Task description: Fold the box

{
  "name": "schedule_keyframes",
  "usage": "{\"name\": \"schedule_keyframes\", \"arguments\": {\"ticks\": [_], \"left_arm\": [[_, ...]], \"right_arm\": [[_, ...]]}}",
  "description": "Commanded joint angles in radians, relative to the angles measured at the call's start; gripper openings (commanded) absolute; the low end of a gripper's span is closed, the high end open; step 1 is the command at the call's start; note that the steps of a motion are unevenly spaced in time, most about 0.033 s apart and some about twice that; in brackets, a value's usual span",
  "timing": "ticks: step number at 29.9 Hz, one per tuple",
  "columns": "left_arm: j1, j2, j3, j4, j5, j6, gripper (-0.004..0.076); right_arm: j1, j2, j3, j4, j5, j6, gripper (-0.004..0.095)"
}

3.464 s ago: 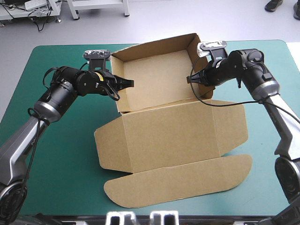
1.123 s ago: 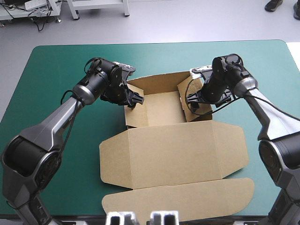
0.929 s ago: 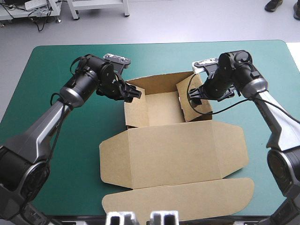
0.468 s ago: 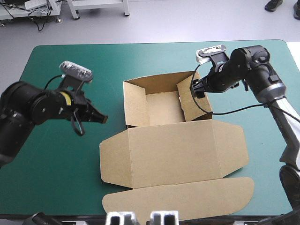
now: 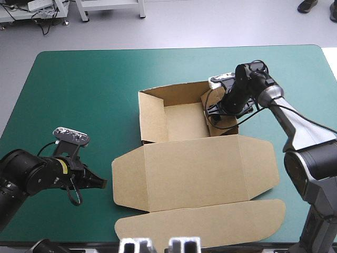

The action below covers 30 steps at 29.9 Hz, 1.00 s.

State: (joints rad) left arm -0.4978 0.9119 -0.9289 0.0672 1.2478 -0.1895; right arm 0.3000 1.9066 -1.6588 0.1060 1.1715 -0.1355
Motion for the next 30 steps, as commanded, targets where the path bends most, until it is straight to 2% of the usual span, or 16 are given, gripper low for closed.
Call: {"name": "schedule_keyframes", "arguments": {"ticks": [1, 3, 6, 7, 11, 15, 18, 22, 27, 30], "left_arm": [[-0.004, -0.013, -0.019, -0.008, -0.051, -0.016, -0.0008], [-0.004, -0.013, -0.019, -0.008, -0.066, -0.016, -0.0008], [-0.004, -0.013, -0.019, -0.012, -0.089, -0.017, -0.0008], [-0.004, -0.013, -0.019, -0.015, -0.091, -0.017, -0.0008], [-0.004, -0.013, -0.019, -0.015, -0.113, -0.017, -0.0008], [-0.004, -0.013, -0.019, -0.015, -0.149, -0.017, -0.0008], [-0.004, -0.013, -0.019, -0.015, -0.168, -0.017, -0.0008], [-0.004, -0.013, -0.019, -0.015, -0.168, -0.017, -0.0008], [-0.004, -0.013, -0.019, -0.011, -0.17, -0.015, -0.0008], [-0.004, -0.013, -0.019, -0.007, -0.187, -0.015, -0.0008]], "right_arm": [[-0.007, -0.02, -0.028, 0.036, -0.022, -0.008, 0.0575], [-0.007, -0.018, -0.028, 0.046, -0.039, -0.008, 0.0384], [-0.007, -0.018, -0.041, 0.033, -0.046, -0.02, 0.0037], [-0.007, -0.018, -0.05, 0.022, -0.044, -0.02, -0.0016], [-0.017, -0.018, -0.105, -0.044, -0.042, -0.025, -0.002], [-0.083, -0.018, -0.192, -0.053, -0.044, -0.026, -0.002], [-0.174, -0.018, -0.263, -0.076, -0.032, -0.038, -0.002], [-0.351, -0.016, -0.331, -0.097, -0.01, -0.04, -0.002], [-0.557, -0.001, -0.344, -0.092, -0.014, -0.057, -0.002], [-0.643, 0.033, -0.344, -0.094, -0.014, -0.058, -0.002]]}}
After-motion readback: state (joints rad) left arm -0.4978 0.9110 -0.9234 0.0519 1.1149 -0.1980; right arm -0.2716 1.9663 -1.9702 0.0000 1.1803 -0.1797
